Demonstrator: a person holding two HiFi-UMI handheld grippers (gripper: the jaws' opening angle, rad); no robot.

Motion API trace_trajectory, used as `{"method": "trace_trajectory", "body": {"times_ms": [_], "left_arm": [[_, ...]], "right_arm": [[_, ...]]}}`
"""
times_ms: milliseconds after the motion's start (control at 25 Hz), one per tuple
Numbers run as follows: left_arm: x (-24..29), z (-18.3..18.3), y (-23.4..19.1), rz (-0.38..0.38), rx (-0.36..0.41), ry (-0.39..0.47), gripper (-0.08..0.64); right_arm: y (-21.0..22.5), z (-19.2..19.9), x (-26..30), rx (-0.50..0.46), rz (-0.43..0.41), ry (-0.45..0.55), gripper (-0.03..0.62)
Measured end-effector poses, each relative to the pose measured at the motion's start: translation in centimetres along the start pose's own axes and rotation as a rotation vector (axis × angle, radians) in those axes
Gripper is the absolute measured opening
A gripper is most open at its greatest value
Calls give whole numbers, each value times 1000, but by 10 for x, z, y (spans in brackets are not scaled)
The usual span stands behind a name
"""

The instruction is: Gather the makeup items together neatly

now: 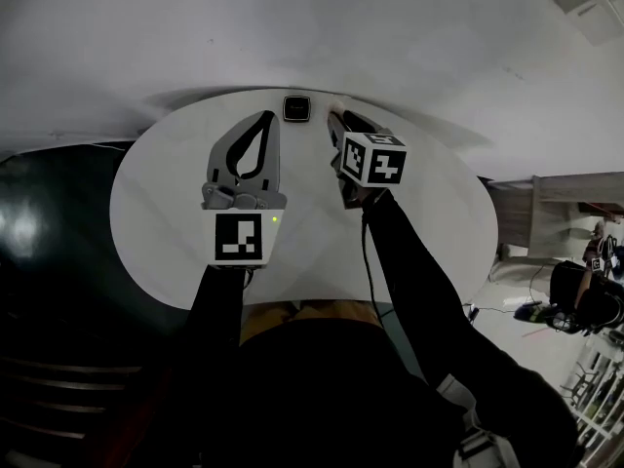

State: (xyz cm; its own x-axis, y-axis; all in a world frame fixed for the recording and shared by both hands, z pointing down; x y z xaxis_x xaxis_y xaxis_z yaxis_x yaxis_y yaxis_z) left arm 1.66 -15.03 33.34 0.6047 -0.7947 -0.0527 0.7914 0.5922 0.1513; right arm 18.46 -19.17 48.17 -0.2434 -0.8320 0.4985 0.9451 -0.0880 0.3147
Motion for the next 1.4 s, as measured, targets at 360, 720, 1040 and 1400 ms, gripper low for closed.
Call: {"method": "trace_trajectory", "body": {"times_ms": [360,720,1040,1400], "left_arm": [[15,26,-5,-19,5,-73,17],[21,41,-15,-31,10,-113,17],[21,52,-21,-45,-5,-149,17],[27,50,-16,-33,3,-143,17]], "right_arm": [[27,27,54,55,57,-128,126],[43,46,91,61,84,-211,130],[52,49,103,98,96,-219,159],[54,45,95,80,97,-187,196]]}}
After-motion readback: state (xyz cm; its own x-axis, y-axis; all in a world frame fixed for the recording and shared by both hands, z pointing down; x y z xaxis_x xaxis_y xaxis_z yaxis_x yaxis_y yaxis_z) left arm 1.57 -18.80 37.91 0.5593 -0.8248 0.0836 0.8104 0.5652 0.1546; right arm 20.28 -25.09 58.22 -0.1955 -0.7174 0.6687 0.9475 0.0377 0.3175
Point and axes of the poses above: the fingertips, and each gripper's own axes: x forward along the fingers, y to its right, z out of its underside, the point moved 5 cm from there along -x, backward along the fingers, and after that the axes turned 5 degrees about y, right-handed, at the moved point
